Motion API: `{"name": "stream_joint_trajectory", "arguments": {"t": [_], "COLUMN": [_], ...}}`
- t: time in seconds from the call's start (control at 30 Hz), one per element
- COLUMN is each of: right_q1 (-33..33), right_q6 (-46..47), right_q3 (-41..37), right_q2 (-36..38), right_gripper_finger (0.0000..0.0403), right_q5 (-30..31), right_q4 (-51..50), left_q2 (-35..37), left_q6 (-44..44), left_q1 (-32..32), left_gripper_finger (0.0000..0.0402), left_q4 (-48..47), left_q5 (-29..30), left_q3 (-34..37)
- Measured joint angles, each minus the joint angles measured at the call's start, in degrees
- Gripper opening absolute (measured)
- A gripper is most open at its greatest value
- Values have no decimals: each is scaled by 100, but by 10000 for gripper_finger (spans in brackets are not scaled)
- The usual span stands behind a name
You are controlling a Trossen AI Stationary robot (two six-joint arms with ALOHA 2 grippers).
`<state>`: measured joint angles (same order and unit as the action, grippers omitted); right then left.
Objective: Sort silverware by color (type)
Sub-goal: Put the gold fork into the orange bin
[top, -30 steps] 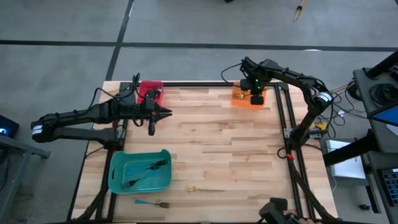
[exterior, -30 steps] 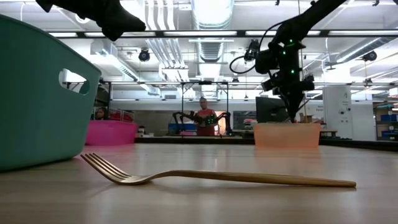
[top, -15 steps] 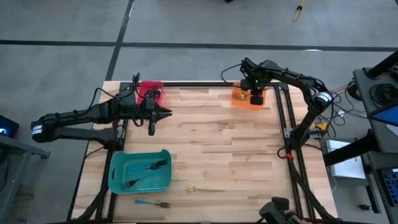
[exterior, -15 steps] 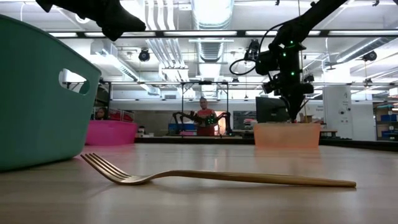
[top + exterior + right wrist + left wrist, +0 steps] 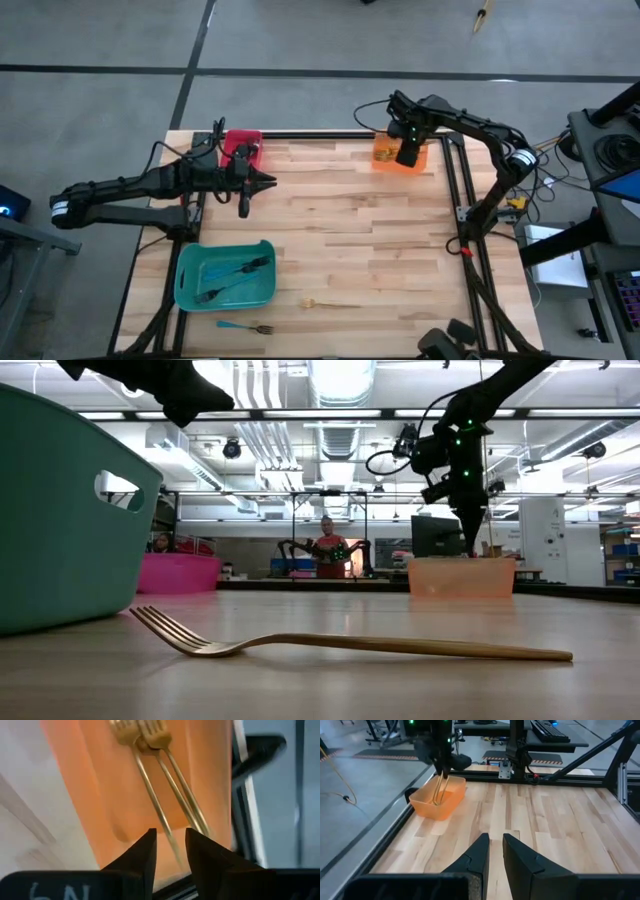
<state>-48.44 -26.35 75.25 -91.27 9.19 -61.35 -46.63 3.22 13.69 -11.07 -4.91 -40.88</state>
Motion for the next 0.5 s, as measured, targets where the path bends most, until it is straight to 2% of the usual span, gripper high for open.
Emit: {"name": "stream_joint_trajectory", "arguments": {"t": [0.23, 0.4, 0.5], "right_q1": [375, 1026, 1540], "right_q6": [1554, 2146, 2347], "right_q3": [17, -100, -334], "right_q2": [282, 710, 1072], "right_gripper_finger": [63, 40, 30], "right_q5": [-19, -20, -13], "right_q4": [-159, 30, 604], "left_q2": [0, 0, -27], "left_q6": [-664, -1254, -1465], "left_q1": [0, -28, -131], "left_gripper_finger": [37, 37, 37], "left_q4": [-4, -4, 47], "left_q5": [-13, -14, -15], "left_q3": [26, 29, 30]}}
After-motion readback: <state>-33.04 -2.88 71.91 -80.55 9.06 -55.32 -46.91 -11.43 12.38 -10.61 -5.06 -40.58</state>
